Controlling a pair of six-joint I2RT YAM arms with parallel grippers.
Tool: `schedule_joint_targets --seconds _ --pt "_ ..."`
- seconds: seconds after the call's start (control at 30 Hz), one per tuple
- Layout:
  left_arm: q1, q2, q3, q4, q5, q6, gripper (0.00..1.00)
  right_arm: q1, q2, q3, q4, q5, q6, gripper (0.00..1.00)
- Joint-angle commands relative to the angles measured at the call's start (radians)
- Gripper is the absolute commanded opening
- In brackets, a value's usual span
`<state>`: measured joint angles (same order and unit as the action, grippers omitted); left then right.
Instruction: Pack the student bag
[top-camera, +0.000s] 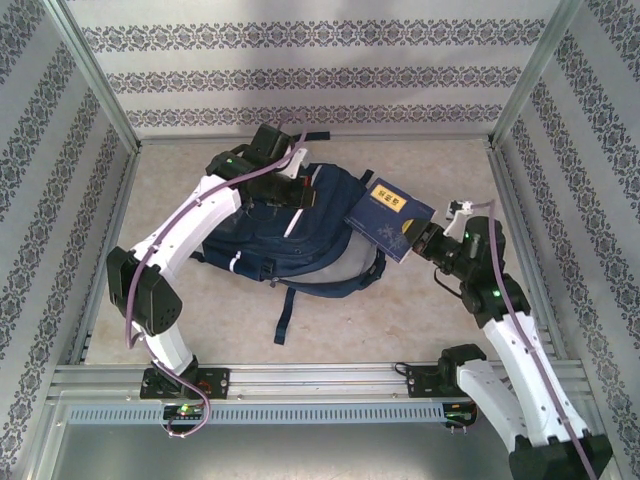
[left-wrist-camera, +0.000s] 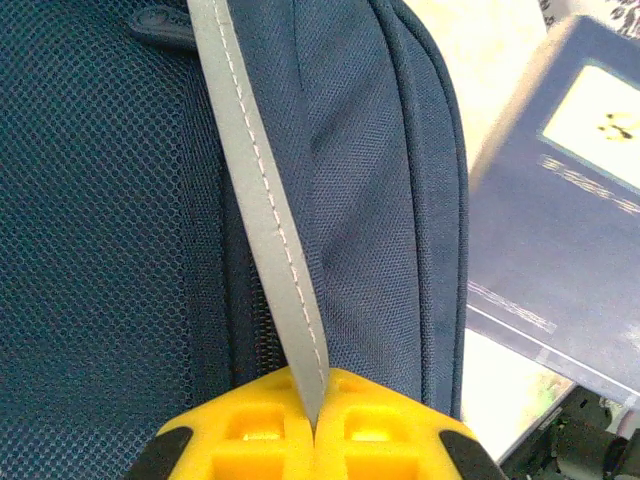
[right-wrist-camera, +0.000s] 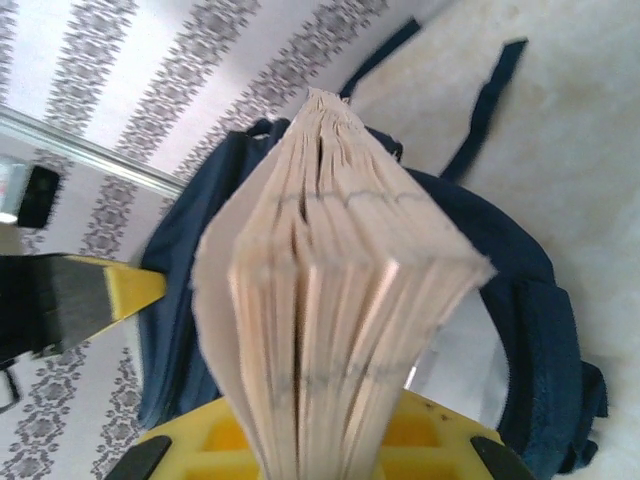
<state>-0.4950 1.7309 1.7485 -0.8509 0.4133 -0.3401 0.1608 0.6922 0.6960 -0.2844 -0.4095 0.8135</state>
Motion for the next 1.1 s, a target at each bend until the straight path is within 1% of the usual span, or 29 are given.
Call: schedule_joint_targets --seconds 0.0,0.07,0.17,0.23,0.3,0.37,0.5,0.57,0.67,0.73,0.8,0.83,0.87,0.9,0.93,0.97,1.07 --pt "0.013 -0.08 0.026 0.078 0.066 0.004 0.0 0.0 -0.05 0.069 -0.065 0.013 -0.047 0.0" --pt "0.024 -0.08 0.032 0.081 0.083 -0.001 0.0 0.0 -0.088 0.088 -0.145 0.097 -0.076 0.0" --pt "0.038 -0.089 0.04 0.09 0.116 -0.01 0.0 -0.006 -0.144 0.082 -0.218 0.219 -0.09 0.0" --pt "0.046 -0.096 0.043 0.093 0.137 -0.016 0.0 -0.012 -0.159 0.073 -0.239 0.258 -0.096 0.0" --pt "0.053 -0.103 0.046 0.098 0.155 -0.02 0.0 -0.016 -0.148 0.064 -0.245 0.265 -0.096 0.0" --pt "0.057 -0.109 0.052 0.099 0.174 -0.022 0.0 -0.02 -0.108 0.051 -0.216 0.226 -0.087 0.0" --pt "0.058 -0.117 0.058 0.106 0.22 -0.024 0.0 -0.02 0.024 0.042 -0.107 0.061 -0.043 0.0" --pt "0.058 -0.123 0.059 0.11 0.244 -0.026 0.0 -0.014 0.101 0.04 -0.025 -0.032 -0.01 0.0" --pt "0.059 -0.124 0.063 0.106 0.28 -0.023 0.0 0.016 0.195 0.031 0.135 -0.123 0.066 0.0" --pt "0.059 -0.112 0.071 0.079 0.291 -0.007 0.0 0.042 0.256 0.031 0.24 -0.169 0.145 0.0" --pt "0.059 -0.093 0.068 0.044 0.279 0.005 0.0 0.074 0.314 0.037 0.346 -0.206 0.223 0.0" --pt "0.056 -0.078 0.069 0.017 0.275 0.014 0.03 0.09 0.338 0.041 0.387 -0.211 0.261 0.0" --pt "0.057 -0.065 0.072 -0.014 0.267 0.025 0.08 0.101 0.359 0.043 0.428 -0.215 0.296 0.0" --pt "0.056 -0.057 0.075 -0.041 0.247 0.036 0.17 0.11 0.371 0.047 0.452 -0.22 0.319 0.0" --pt "0.052 -0.054 0.077 -0.07 0.209 0.048 0.31 0.119 0.378 0.052 0.471 -0.222 0.338 0.0" --pt "0.048 -0.06 0.078 -0.093 0.163 0.063 0.4 0.126 0.378 0.055 0.481 -0.219 0.347 0.0" --pt "0.025 -0.093 0.081 -0.131 0.066 0.1 0.55 0.152 0.364 0.066 0.484 -0.21 0.355 0.0"
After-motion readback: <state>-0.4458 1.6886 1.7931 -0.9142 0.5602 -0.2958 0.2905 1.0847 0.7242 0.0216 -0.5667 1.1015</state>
